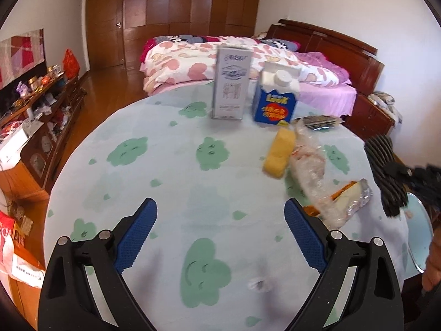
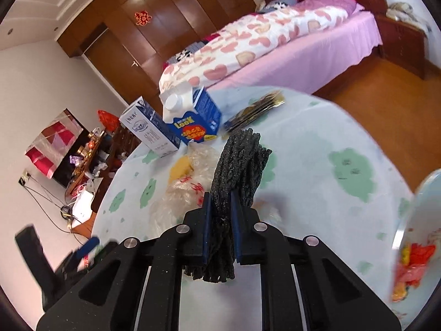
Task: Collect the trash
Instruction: 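Grasp the black mesh scrubber with the right tool while the left tool grasps the clear plastic bag, then carry the black scrubber and clear plastic bag over the bin with both tools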
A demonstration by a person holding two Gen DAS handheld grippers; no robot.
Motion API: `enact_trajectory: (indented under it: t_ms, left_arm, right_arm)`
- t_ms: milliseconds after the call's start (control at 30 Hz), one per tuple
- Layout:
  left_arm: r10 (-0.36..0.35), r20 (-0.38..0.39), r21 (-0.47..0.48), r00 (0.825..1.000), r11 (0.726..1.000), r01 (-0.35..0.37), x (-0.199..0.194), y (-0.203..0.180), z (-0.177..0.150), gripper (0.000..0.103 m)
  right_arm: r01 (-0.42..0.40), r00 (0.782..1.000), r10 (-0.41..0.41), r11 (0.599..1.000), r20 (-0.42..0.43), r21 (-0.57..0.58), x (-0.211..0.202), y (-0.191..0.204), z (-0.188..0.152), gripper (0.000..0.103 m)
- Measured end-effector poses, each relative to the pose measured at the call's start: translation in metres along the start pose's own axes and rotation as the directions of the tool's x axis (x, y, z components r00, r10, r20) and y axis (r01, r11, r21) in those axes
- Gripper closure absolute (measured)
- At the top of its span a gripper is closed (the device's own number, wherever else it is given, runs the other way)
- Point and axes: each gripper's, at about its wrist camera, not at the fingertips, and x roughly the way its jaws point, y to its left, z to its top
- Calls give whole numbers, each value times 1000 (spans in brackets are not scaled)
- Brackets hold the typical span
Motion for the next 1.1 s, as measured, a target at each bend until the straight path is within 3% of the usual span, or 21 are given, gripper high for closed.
enact_trajectory:
  t_ms: [200,367,467,600,667,733,1000,1100]
  left_arm:
    - [-77,1,35,997,996,77,11,-29,16,17]
    - [-132,-50,57,990,989,134,43,-63,30,24]
    - [-115,-78,70,990,990,121,62,-78,33,25]
    - [-102,-137,66,985,991,112,83,-85,30,45]
    - [-112,-148,59,983,991,121,86,-85,27,59]
    - [-126,-153,51,980,989,136,85,-82,23,73]
    - [-157,-68,60,985,985,161,39,-67,14,86]
    - [-167,-46,54,985,984,170,20,-60,8,87]
  right_arm:
    - [155,988,-157,980,-2,-121,-29,-4,-27,89]
    - [166,985,-171,979,-36,-115,-20,-13,-39,89]
    - [187,981,-192,971,-21,-149,-16,-14,-45,88]
    - [196,980,-200,968,-11,-154,-12,-11,-49,84]
    - [188,982,-191,972,-5,-142,-11,-11,-50,63]
    - [195,980,-198,970,-4,-144,-9,-10,-52,60]
    - [246,969,-246,956,20,-162,-9,-5,-57,60]
    - [235,972,-236,954,13,-185,-9,-3,-58,78]
